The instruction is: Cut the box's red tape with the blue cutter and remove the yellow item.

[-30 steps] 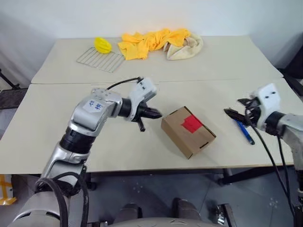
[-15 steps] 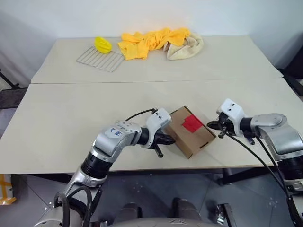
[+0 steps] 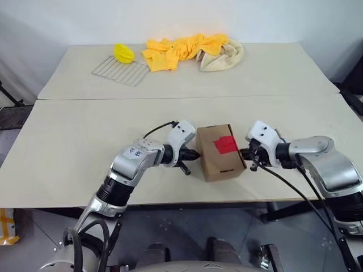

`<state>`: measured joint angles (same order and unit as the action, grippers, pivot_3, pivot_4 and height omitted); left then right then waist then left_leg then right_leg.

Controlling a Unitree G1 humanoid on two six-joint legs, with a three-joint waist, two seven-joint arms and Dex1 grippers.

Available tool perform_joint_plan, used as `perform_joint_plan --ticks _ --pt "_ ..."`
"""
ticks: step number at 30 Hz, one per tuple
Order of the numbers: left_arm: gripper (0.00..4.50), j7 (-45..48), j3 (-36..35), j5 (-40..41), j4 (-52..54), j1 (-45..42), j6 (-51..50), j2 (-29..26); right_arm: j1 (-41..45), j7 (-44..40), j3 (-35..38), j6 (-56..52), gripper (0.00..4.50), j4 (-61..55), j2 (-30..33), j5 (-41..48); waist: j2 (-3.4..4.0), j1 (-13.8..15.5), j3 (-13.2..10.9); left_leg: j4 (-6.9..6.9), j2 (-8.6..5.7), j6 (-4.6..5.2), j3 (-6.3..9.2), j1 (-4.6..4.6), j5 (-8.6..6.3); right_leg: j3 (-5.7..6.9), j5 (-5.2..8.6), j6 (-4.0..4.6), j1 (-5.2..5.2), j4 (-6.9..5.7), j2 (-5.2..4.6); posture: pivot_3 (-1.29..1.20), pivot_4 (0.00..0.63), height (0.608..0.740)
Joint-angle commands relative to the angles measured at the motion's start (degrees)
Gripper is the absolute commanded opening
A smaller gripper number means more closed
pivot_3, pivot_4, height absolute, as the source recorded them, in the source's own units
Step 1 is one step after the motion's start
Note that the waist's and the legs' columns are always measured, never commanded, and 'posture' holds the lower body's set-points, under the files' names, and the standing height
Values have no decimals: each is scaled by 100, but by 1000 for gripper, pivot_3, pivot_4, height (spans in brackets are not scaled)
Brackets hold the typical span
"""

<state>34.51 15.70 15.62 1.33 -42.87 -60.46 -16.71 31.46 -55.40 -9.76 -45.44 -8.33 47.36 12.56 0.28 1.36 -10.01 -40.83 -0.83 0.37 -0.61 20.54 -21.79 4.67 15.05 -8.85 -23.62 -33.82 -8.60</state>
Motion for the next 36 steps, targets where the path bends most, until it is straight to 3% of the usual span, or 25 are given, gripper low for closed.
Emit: perform_joint_plan --ticks 1,20,36 --pt "0 109 8 5 40 -116 172 -51 93 97 -117 -60 61 -197 -106 -51 0 -3 0 0 0 0 0 0 0 0 0 0 0 0 0 0 150 740" --pt "0 679 483 -181 -581 -487 704 -76 -118 89 -74 -326 61 -614 139 -70 0 7 0 -1 -2 0 -1 2 0 1 0 0 0 1 0 0 150 740" --pt "0 926 728 -261 -484 -478 658 -1 -392 83 -8 -202 61 -671 483 -139 -1 8 0 -1 -1 1 -1 2 0 1 0 0 0 1 0 0 150 740"
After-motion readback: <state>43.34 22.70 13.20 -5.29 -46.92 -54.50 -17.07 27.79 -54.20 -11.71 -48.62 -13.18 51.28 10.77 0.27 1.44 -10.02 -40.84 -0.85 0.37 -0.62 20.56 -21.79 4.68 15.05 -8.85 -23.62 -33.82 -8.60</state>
